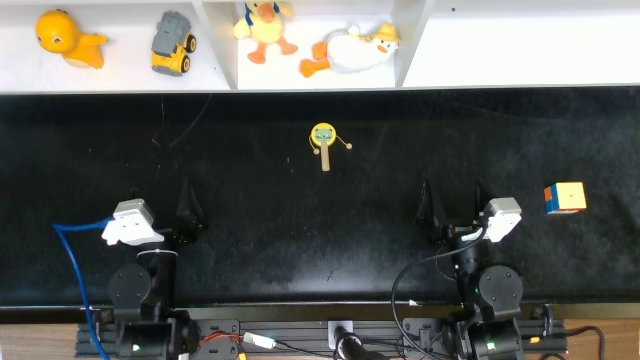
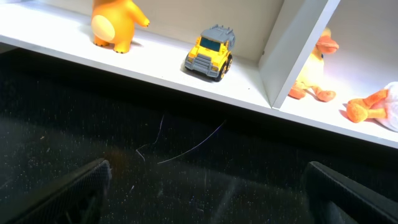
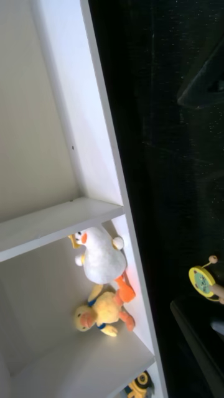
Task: Store Toys
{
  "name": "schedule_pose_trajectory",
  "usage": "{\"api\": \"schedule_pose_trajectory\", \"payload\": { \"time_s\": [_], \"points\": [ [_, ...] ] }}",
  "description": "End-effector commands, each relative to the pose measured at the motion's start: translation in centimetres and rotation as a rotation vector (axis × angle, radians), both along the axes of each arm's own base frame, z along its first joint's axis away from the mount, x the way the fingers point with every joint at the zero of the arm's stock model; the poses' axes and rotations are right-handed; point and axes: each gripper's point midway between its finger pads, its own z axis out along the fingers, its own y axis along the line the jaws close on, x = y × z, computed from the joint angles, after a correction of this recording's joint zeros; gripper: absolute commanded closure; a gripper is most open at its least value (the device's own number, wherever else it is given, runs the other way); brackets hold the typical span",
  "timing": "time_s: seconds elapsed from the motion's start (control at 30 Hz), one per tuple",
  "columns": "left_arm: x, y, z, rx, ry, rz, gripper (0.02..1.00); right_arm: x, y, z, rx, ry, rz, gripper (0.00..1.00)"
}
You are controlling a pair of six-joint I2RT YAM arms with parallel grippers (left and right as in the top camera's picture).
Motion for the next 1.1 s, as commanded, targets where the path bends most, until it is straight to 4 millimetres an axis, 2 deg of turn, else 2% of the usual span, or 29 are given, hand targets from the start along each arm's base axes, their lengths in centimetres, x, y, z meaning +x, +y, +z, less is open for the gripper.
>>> {"api": "schedule_pose_trajectory", "payload": {
  "time_s": [0.03,0.9,1.1],
  "points": [
    [0.0,0.2,0.0,-0.017,-0.01,0.011,0.02,0.0,0.0,-0.3,-0.007,-0.002,-0.003,0.005],
    [0.0,0.2,0.0,-0.017,-0.01,0.011,0.02,0.0,0.1,-0.3,-0.002,-0.001,0.003,0.007],
    [0.0,0.2,0.0,-0.017,-0.01,0.011,0.023,-0.2,1.1,-0.3,0.169,0.029,0.058,0.005]
  ]
}}
